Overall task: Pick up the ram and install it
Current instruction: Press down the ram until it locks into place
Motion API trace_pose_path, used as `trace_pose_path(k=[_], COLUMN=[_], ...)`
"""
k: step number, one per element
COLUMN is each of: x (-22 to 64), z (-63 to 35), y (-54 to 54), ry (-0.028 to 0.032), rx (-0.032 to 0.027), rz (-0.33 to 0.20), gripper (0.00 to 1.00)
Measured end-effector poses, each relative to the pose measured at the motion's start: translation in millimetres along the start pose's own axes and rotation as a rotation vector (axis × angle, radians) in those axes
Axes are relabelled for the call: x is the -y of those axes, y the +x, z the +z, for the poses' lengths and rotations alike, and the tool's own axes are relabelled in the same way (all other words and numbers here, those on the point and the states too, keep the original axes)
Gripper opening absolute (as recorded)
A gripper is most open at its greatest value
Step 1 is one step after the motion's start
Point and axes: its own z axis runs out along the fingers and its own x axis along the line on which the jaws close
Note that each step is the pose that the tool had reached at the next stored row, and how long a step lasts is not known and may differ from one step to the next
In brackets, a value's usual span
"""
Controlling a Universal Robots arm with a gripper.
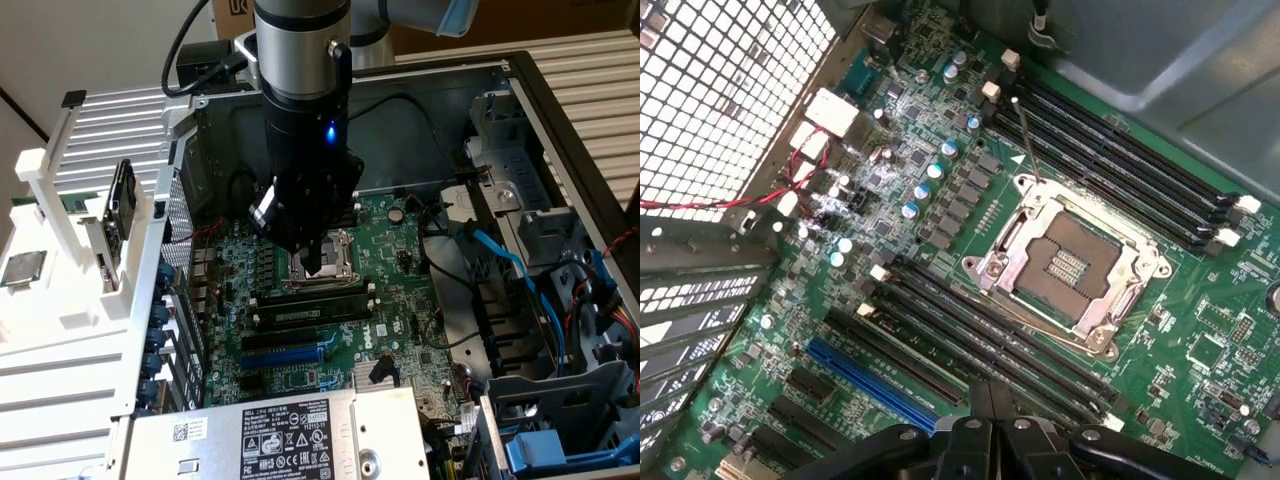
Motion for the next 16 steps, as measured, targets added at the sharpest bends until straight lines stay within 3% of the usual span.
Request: trace_pose_path(k=[6,12,15,16], x=[0.0,0.0,0.0,0.0], z=[0.0,0.0,0.0,0.0], y=[0.0,0.0,0.0,0.0], ry=[-0.0033,-0.0096,-0.0096,-0.0107], rx=[0.0013,0.0039,0.0039,0.0043], rz=[0.087,0.254,0.255,0.283], gripper=[0.1,0.1,0.1,0.1])
